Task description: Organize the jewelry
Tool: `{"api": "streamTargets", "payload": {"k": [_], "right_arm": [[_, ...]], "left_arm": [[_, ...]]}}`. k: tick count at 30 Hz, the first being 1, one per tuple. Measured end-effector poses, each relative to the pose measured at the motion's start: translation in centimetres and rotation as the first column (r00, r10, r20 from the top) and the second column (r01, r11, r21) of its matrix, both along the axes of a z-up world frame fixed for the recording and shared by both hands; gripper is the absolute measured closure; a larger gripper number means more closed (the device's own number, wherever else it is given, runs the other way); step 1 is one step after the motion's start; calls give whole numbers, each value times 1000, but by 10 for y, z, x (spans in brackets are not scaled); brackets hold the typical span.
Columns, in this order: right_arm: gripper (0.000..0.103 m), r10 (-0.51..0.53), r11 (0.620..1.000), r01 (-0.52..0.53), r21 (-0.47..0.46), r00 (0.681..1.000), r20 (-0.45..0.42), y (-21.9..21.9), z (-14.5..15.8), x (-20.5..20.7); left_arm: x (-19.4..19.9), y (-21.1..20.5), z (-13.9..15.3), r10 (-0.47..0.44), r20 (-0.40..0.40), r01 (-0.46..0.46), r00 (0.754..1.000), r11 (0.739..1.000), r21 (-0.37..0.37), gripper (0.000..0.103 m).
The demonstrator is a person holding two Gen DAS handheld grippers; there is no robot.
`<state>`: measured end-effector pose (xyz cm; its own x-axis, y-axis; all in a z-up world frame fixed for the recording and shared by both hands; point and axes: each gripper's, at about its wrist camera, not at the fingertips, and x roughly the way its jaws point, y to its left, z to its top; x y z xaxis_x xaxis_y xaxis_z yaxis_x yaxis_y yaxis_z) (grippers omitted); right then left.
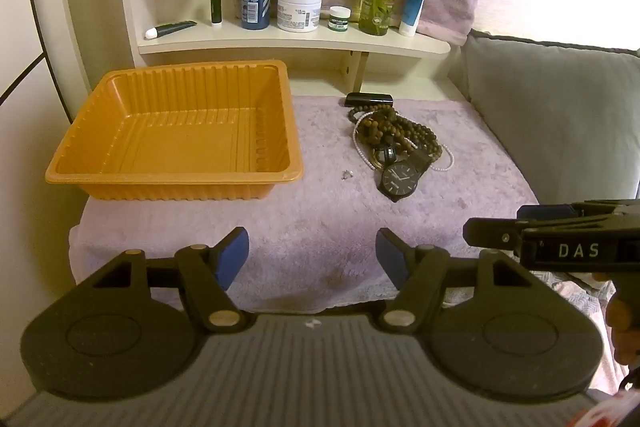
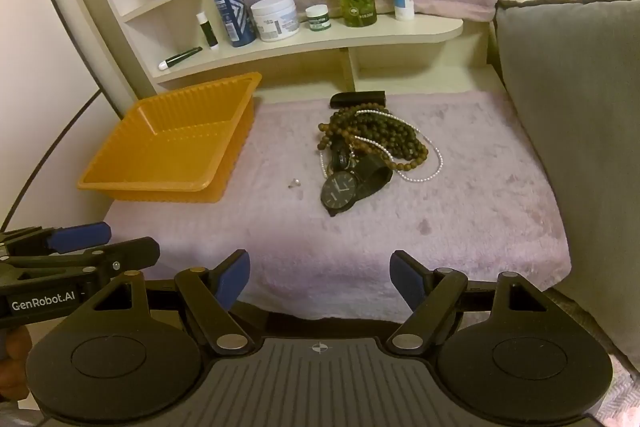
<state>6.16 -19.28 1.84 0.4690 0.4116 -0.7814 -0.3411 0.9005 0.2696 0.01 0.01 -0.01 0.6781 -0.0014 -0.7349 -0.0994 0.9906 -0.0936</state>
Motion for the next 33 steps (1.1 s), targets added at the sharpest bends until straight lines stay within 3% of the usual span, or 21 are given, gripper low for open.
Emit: {"api": "streamTargets", "payload": {"k": [33], "right_arm": [[26,1,1000,-1,2,1000,8,4,9,5]], "left_arm": [[0,0,0,0,6,0,1000,1000,-1,35]]}}
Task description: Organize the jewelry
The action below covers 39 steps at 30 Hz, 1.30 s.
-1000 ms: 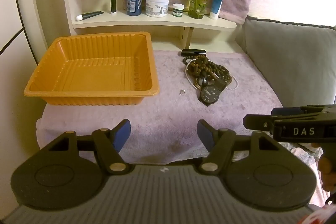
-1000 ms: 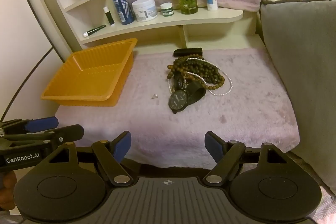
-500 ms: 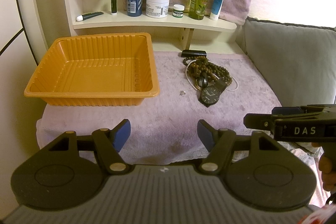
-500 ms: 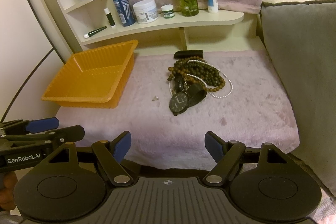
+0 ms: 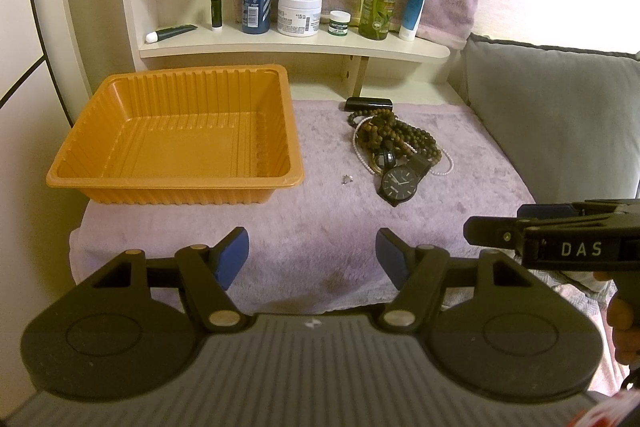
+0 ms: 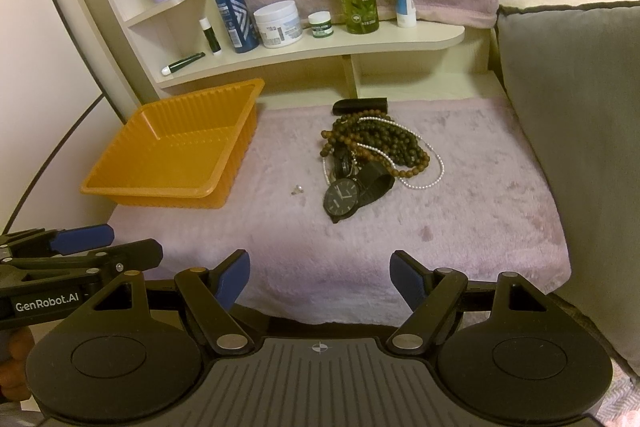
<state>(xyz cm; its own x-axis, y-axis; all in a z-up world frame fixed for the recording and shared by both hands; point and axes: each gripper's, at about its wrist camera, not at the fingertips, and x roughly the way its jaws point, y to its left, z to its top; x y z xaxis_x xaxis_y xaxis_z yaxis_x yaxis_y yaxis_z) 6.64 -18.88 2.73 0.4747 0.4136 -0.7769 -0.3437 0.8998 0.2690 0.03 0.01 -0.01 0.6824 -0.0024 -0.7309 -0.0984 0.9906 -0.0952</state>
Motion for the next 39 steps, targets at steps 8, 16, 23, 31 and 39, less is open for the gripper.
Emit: {"api": "streamTargets", "payload": {"k": [8,16,23,31,39], "right_arm": [[26,0,1000,0,1,1000,2,-2,-4,-3],[26,0,1000,0,2,1000,2,-1,-3,-3],[26,0,1000,0,3,1000,3,-1,-4,-3],[26,0,1000,0,2,1000,3,0,-3,-3],[26,-1,1000,1,3,1000,-2,1,-1,0]], "left_arm": [[0,0,0,0,1,0,1000,1000,0,35],[6,1,9,2,-1,-2,1000,1000,-2,35],[5,1,4,2,-1,-2,1000,1000,-3,35],[5,0,2,3,-3,-3,1000,1000,-4,35],[2,2,-1,8,-4,-8,1000,1000,-8,35]]}}
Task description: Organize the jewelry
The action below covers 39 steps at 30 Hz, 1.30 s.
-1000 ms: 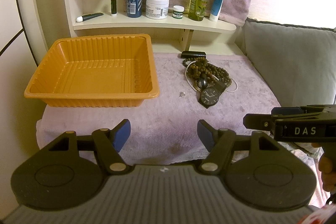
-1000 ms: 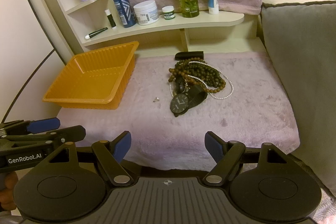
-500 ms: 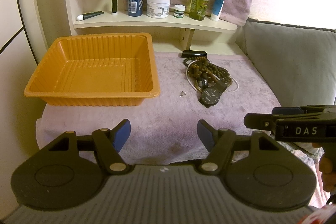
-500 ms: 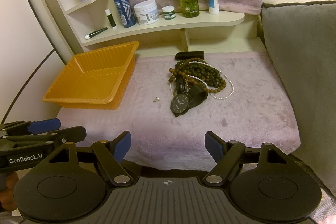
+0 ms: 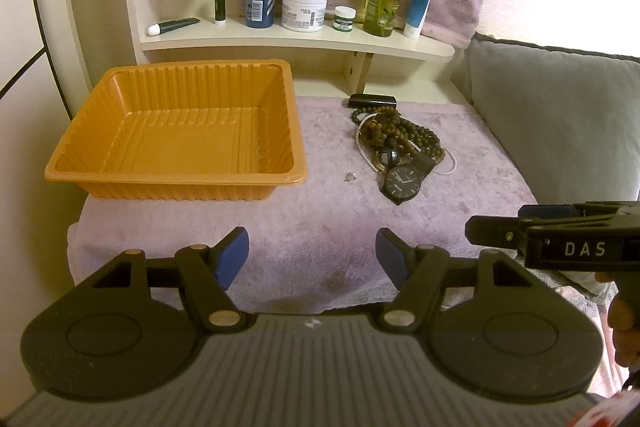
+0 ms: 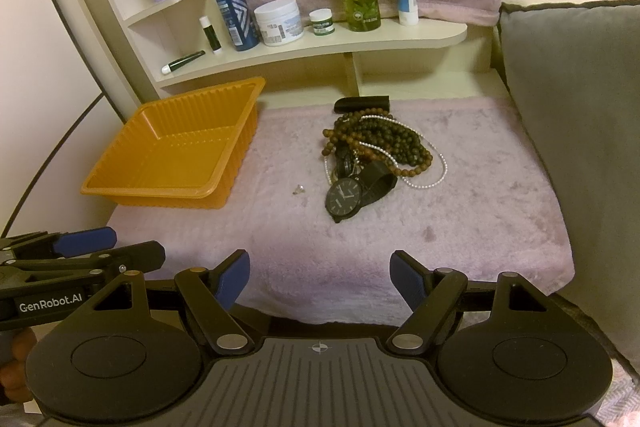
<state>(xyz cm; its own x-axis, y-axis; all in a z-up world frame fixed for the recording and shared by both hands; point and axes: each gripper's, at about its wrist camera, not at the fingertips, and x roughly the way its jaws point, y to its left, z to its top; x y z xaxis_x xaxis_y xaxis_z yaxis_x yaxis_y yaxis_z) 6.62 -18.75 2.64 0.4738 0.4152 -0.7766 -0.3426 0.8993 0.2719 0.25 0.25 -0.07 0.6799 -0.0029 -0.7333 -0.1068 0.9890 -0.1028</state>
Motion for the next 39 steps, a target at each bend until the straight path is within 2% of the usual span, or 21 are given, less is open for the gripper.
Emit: {"api": "streamTargets", "payload": {"k": [5,8,14,19,22,29,39], "right_arm": [[26,-4,1000,4,1,1000,3,1,2,1],[26,-13,1000,13,14,1000,10,-2,-8,4],[26,-14,999,12,49,999,32,-7,-12,13],[26,-5,997,3,74,999,40,-6,-19,22],[26,-13,997,9,80,999,42,-4,-25,30],[26,-53,997,50,64,997,50,-1,-40,52],[26,-110,992,108,65,993,38,0,-56,78]], "left_arm": [[1,3,-2,9,1,-9,1000,1000,-13,35],[2,9,-4,19,0,-19,1000,1000,-23,35],[2,33,-10,101,10,-100,995,994,-39,35],[2,64,-18,195,28,-194,980,980,-51,35],[1,88,-24,268,41,-265,963,962,-69,35],[-2,140,-37,424,66,-417,903,903,-103,35],[6,181,-57,550,124,-533,826,834,-143,34]]}}
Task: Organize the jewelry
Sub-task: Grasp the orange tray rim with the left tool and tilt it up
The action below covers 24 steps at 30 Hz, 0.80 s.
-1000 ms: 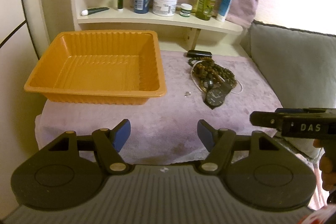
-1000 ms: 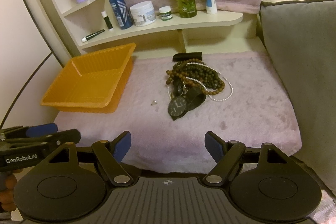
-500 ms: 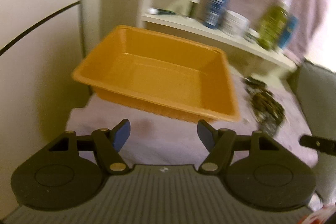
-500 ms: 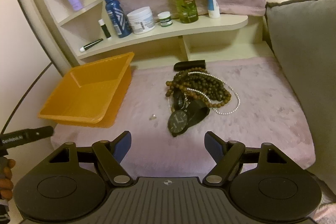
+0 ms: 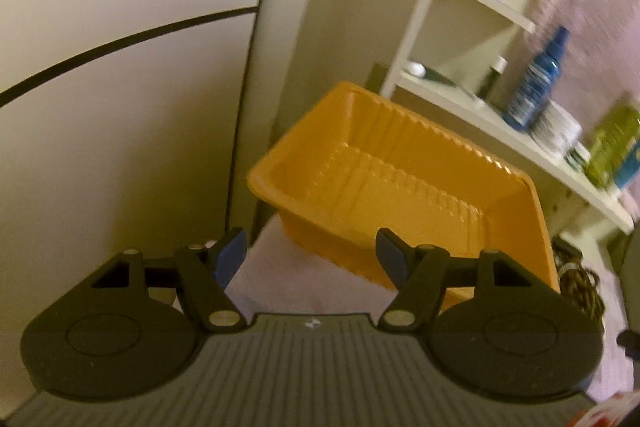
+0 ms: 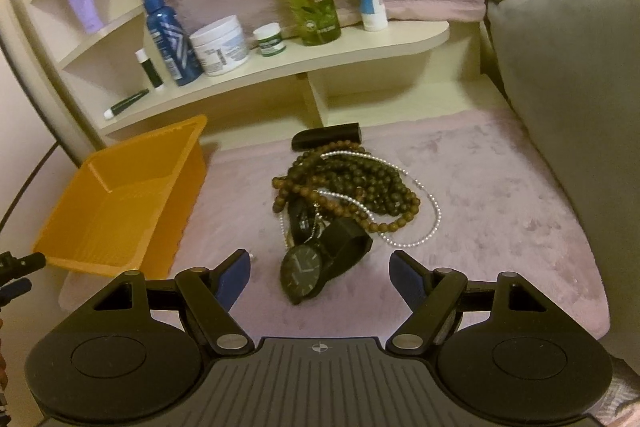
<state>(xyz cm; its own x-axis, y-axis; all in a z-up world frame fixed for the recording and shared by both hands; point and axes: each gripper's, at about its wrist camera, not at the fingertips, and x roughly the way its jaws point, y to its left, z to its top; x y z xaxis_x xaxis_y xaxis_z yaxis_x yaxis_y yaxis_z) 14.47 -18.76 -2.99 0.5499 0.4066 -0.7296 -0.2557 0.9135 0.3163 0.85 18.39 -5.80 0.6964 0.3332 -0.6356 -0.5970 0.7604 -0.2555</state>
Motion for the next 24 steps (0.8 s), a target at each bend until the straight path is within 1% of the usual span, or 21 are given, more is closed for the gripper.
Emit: {"api": "streamTargets", "payload": {"k": [5,10,13,19,21,24], "right_arm": [[26,-18,1000,18,3,1000,-3,0,-4,9],[26,-41,999,41,-5,999,-16,0,-10,19],[26,-48,999,48,-7,998,-27,0,-13,24],[26,-46,999,46,-13,998,-35,3,-16,29],[26,-47,999,47,-16,998,-38,4,-18,30],[26,-47,999,46,-23,998,-41,5,-20,31]], "left_arm": [[11,16,-11,50,43,-49,998,999,-24,34],[18,29,-20,83,111,-73,990,993,-90,34],[25,34,-25,97,134,-83,986,991,-102,34],[38,36,-32,91,159,-79,983,994,-82,39],[42,35,-33,82,161,-71,984,995,-72,45],[47,31,-33,69,153,-64,986,997,-38,50]]}}
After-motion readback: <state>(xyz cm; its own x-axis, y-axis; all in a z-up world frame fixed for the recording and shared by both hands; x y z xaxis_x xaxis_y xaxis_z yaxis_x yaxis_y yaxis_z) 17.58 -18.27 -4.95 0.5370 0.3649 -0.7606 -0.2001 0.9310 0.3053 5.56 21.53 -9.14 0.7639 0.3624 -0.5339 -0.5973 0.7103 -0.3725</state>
